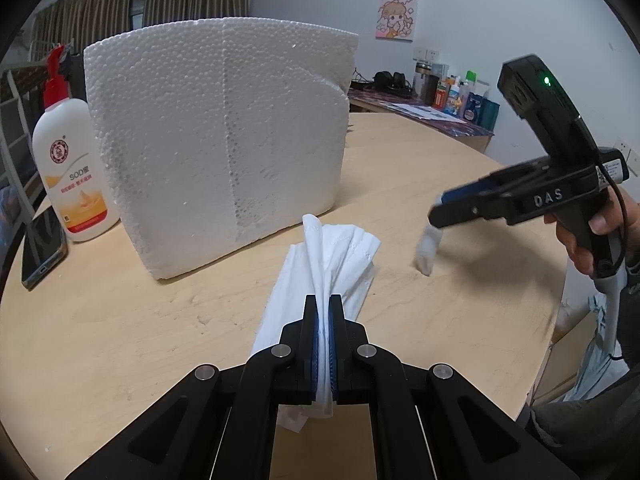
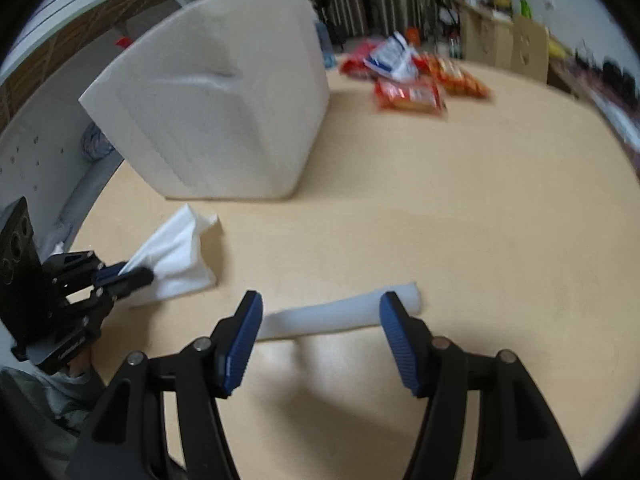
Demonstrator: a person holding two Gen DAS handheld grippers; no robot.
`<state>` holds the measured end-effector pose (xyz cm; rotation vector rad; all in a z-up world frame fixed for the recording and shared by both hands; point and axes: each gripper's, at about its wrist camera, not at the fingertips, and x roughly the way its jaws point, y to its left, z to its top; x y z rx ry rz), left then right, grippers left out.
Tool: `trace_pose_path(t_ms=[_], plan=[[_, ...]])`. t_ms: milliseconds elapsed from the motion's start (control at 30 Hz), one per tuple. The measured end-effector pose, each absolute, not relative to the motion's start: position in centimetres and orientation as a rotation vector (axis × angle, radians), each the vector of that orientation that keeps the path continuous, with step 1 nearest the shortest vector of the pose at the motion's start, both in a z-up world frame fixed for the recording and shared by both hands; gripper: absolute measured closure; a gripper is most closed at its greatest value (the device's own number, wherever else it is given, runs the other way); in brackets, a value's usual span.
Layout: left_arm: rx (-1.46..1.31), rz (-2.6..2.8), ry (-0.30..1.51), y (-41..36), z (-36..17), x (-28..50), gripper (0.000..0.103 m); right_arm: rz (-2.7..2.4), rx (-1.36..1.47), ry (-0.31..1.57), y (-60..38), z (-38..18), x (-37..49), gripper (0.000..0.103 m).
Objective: Organize soft objects
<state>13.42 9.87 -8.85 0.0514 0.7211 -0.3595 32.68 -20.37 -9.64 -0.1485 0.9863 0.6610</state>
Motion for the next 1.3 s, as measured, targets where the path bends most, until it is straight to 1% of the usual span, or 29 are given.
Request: trace_pose_path(t_ms=[133,233,500,667,833,1033,1300], plan=[[0.05,-0.357,0.718,10.2,-8.9,13.2,0.099,0.623,-0.099,0.973,-21.2,-9.3,31.8,0.037],[0.042,-0.378,0.714,10.3,-8.7,13.2,0.099,0.59,-0.127,0.982,-21.1,-9.7,30.8,0.037],[0.036,-0.407,0.681,10.7,-8.3,12.5,0.099,0.506,0.031,1.066,-20.6,-11.1,32.3,0.037],[0.025,-0.423,0.664,11.1,-8.1,12.1,0.099,0.448,0.03,1.068,-19.7,-11.4,32.5,0.037],[0.031,-0.429,0.638,11.4,-7.8,11.3,0.099,0.394,0.01,1.038,-19.1,-11.6,31.9,0.038],[0.032,-0.42,0.613,11.6,-7.6,10.6,0.099,0.267,0.128,0.987,-19.8,-11.7,30.5,0.038],[-0.003,-0.432,0.578,12.7,-7.4,9.6,0.099,0.099,0.164,0.947,-19.3,-11.6,30.0,0.038]])
